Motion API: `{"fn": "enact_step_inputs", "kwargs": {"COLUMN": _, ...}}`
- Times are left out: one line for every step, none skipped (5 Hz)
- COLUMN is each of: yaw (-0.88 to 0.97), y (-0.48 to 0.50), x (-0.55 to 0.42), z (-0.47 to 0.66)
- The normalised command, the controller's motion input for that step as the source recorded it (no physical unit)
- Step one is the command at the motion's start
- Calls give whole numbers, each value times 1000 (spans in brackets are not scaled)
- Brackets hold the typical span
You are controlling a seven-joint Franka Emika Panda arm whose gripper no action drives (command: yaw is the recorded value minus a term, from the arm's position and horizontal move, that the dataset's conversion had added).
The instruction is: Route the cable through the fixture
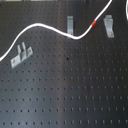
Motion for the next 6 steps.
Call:
{"fn": "enact_step_inputs", "kwargs": {"yaw": 0, "y": 44, "x": -22, "z": 1}}
{"fn": "enact_step_inputs", "kwargs": {"yaw": 0, "y": 68, "x": 10, "z": 16}}
{"fn": "enact_step_inputs", "kwargs": {"yaw": 129, "y": 83, "x": -571, "z": 99}}
{"fn": "enact_step_inputs", "kwargs": {"yaw": 200, "y": 65, "x": -386, "z": 35}}
{"fn": "enact_step_inputs", "kwargs": {"yaw": 226, "y": 47, "x": -209, "z": 1}}
{"fn": "enact_step_inputs", "kwargs": {"yaw": 0, "y": 21, "x": -74, "z": 61}}
